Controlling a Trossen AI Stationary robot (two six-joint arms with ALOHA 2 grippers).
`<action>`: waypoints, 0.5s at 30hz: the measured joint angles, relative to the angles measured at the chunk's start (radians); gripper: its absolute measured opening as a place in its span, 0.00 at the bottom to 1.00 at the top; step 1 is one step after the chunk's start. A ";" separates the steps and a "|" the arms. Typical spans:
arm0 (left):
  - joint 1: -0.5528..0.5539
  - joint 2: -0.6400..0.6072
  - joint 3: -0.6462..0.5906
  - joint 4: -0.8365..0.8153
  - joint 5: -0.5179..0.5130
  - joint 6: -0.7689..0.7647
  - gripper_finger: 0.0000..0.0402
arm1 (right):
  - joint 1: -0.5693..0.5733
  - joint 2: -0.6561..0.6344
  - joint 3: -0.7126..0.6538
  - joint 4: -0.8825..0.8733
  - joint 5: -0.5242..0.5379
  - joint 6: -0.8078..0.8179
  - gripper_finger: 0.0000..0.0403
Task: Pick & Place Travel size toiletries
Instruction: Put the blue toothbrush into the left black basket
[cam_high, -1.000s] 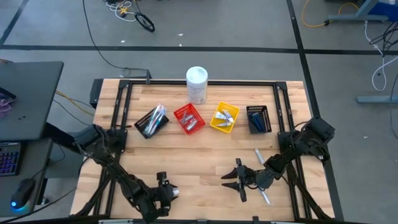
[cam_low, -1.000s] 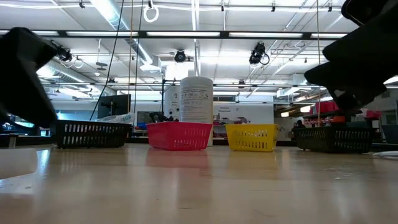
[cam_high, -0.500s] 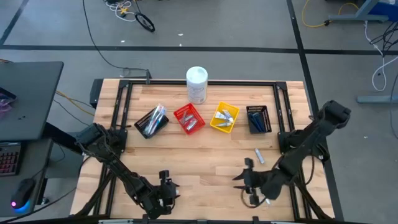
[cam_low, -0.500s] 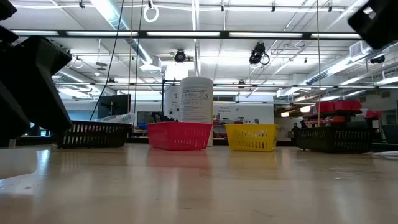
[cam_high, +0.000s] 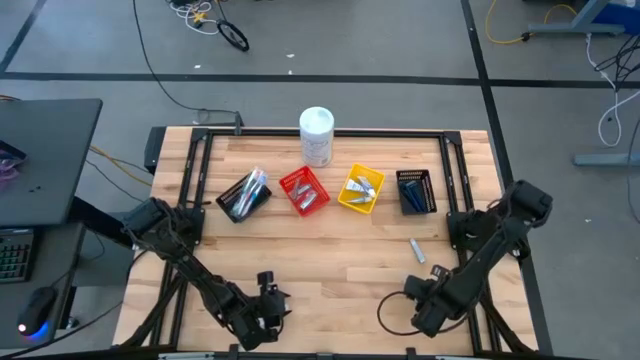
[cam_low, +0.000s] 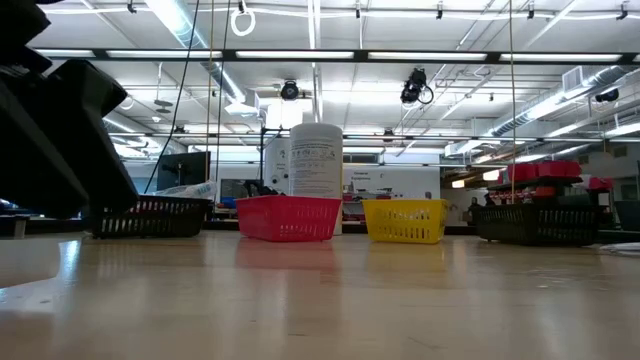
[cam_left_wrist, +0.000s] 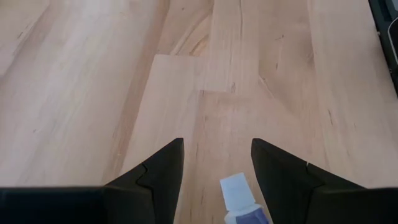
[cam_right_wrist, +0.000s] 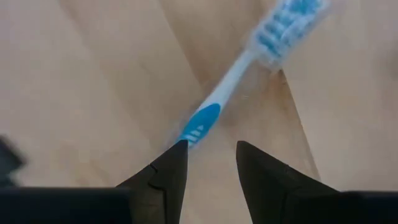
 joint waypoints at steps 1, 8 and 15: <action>0.001 0.000 0.000 0.000 0.000 0.011 0.49 | 0.000 0.014 0.000 0.001 0.006 -0.011 0.36; 0.037 0.000 0.000 0.029 -0.048 0.016 0.49 | -0.013 0.045 0.002 -0.002 0.080 -0.068 0.36; 0.089 0.000 0.000 0.104 0.003 0.114 0.49 | -0.019 0.043 0.002 0.003 0.038 -0.053 0.36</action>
